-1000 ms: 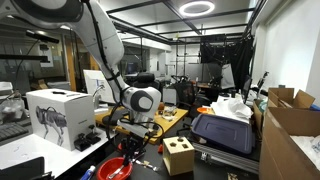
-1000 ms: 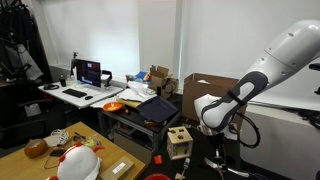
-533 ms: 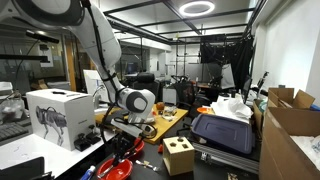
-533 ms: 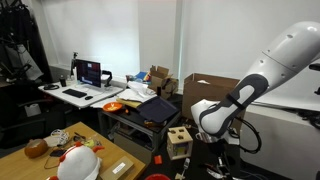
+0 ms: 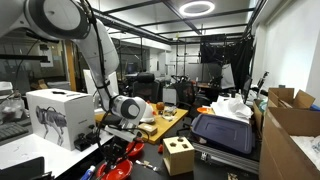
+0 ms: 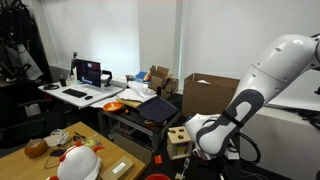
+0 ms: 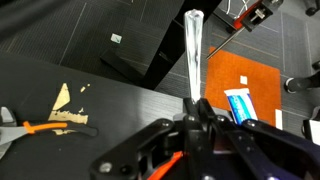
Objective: Pick up the folk from the table and put it in the bowl
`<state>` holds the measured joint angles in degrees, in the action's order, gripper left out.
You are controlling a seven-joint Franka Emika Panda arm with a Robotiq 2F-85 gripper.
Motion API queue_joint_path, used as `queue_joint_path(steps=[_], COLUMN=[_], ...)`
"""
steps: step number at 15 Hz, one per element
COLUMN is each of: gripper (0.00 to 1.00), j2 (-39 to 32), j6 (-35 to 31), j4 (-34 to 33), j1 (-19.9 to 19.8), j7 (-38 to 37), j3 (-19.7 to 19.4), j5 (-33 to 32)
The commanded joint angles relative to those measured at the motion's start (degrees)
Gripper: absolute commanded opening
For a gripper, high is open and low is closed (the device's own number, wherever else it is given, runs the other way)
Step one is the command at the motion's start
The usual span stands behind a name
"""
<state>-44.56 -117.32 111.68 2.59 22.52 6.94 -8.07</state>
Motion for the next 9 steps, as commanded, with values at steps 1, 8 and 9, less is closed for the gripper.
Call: queue_joint_path(steps=[1,8,9], gripper=[0.02,0.02,0.02], j2=[-3.0,-6.4,-6.9], j6=[1.8,2.7,3.0], j4=[-2.8,-7.0,-7.7], j1=[2.3,5.2,5.5], j7=[-0.8,-1.3,-1.4], j3=[0.2,0.9,0.9], j5=[-2.7,-3.6,-3.6])
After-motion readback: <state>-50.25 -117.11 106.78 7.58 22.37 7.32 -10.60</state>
